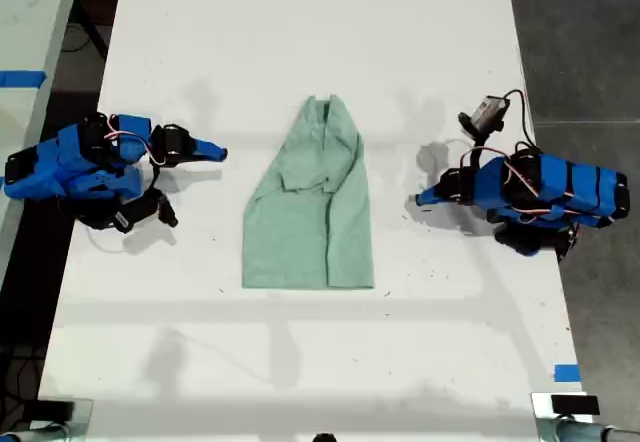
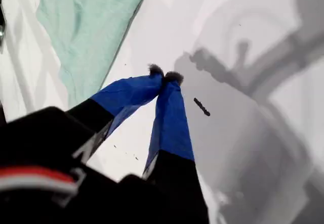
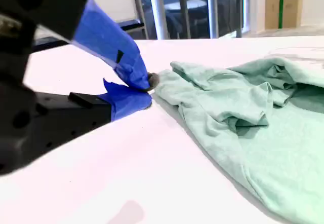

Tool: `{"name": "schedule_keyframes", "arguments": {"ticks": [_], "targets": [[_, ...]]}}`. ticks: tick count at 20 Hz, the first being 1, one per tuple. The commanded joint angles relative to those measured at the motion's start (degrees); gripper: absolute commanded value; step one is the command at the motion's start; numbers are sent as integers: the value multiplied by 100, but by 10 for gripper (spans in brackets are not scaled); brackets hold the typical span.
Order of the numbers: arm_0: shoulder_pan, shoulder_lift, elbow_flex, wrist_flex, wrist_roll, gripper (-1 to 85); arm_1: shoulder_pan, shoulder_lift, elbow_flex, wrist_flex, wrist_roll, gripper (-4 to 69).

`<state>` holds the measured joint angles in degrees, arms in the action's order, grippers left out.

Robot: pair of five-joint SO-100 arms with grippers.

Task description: Fold t shirt

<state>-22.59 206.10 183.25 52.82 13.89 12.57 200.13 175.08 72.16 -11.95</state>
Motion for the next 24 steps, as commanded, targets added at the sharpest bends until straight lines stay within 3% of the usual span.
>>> {"name": "schedule_keyframes", "arguments": {"ticks": [1,24], "targets": [[0,35,35,-9,-97,-1,44,105,308,62,-62,14],[0,35,35,0,-105,-1,97,105,308,158,-97,14]]}}
